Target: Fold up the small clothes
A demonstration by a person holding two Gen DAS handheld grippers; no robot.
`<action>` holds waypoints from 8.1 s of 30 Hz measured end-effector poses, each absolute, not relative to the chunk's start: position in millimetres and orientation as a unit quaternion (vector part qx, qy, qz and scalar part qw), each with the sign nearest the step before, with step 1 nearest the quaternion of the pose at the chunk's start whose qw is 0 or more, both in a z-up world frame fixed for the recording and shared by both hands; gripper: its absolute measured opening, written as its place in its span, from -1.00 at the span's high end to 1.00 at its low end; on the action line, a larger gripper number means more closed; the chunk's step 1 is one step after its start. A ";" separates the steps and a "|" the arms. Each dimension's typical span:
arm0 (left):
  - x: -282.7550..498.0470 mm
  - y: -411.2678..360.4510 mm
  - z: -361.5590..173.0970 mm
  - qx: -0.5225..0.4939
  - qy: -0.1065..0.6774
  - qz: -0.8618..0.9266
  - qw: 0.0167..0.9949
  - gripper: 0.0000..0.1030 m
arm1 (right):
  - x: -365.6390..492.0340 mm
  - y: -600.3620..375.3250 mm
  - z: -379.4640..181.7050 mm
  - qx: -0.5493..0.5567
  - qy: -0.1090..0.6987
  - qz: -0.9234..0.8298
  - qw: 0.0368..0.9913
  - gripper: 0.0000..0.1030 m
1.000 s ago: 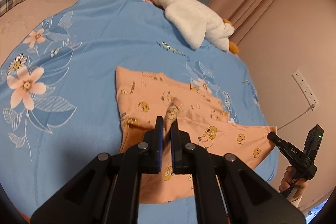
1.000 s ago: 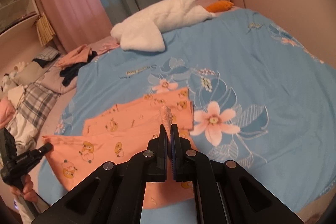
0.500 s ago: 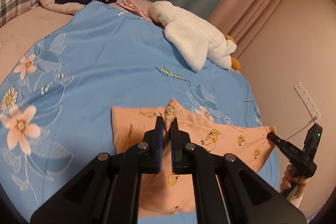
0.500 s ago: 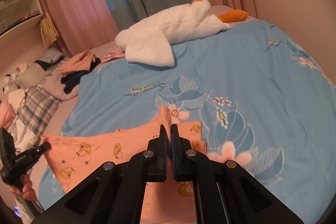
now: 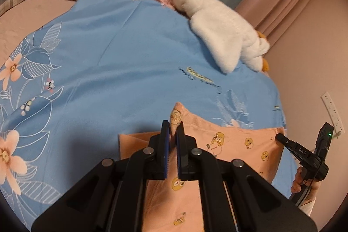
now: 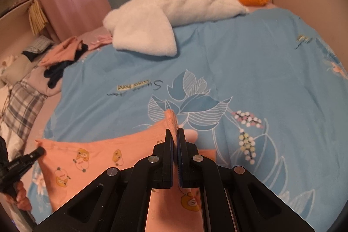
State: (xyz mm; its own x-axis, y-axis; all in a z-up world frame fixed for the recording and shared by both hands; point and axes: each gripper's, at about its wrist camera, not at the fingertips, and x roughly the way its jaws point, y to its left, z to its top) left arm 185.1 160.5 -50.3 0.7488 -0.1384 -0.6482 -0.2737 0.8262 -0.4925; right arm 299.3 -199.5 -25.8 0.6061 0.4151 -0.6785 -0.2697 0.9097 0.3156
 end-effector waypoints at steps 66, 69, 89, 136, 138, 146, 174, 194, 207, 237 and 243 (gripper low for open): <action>69.6 123.0 -85.4 -0.291 0.419 0.065 0.858 -0.82 | 175.5 -231.0 -49.2 0.164 0.418 0.152 0.881 -0.77; 63.6 117.1 -98.7 -0.300 0.433 0.060 0.848 -0.78 | 154.0 -250.5 -78.0 0.221 0.416 0.138 0.871 -0.77; 109.7 120.3 -138.1 -0.381 0.447 0.006 0.809 0.47 | 181.0 -225.2 -128.7 0.305 0.420 0.182 0.835 0.22; -5.6 75.8 -105.4 -0.310 0.478 0.053 0.820 0.12 | 80.1 -99.3 -33.8 -0.098 0.403 0.259 0.872 0.82; -8.3 82.2 -103.1 -0.308 0.473 0.065 0.823 0.12 | 72.8 -82.1 -46.1 -0.112 0.415 0.282 0.858 0.82; -19.1 104.2 -105.3 -0.315 0.470 0.093 0.819 0.12 | 68.9 -58.3 -90.6 -0.123 0.468 0.312 0.818 0.82; -12.2 89.0 -80.8 -0.324 0.449 -0.006 0.833 -0.05 | 107.3 -121.0 -72.0 -0.035 0.475 0.293 0.829 0.38; 57.9 61.7 -91.5 -0.297 0.479 -0.078 0.822 -0.25 | 133.8 -96.1 -71.5 0.049 0.486 0.328 0.808 0.33; 105.4 48.7 -114.3 -0.268 0.506 -0.052 0.818 0.70 | 117.5 -174.9 -85.7 0.104 0.502 0.248 0.822 0.21; 49.6 89.5 -123.3 -0.295 0.494 -0.036 0.817 -0.39 | 109.1 -151.6 -100.7 0.111 0.522 0.274 0.800 -0.38; 50.3 73.3 -128.5 -0.290 0.487 -0.055 0.822 -0.39 | 115.0 -137.2 -116.6 0.128 0.533 0.301 0.781 -0.38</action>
State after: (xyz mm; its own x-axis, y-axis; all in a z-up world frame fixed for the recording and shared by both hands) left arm 50.3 73.3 -128.5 0.5191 -0.3720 -0.7695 -0.1927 0.8262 -0.5294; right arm 115.0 -137.2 -116.6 0.2515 0.6061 -0.7546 -0.3327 0.7863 0.5207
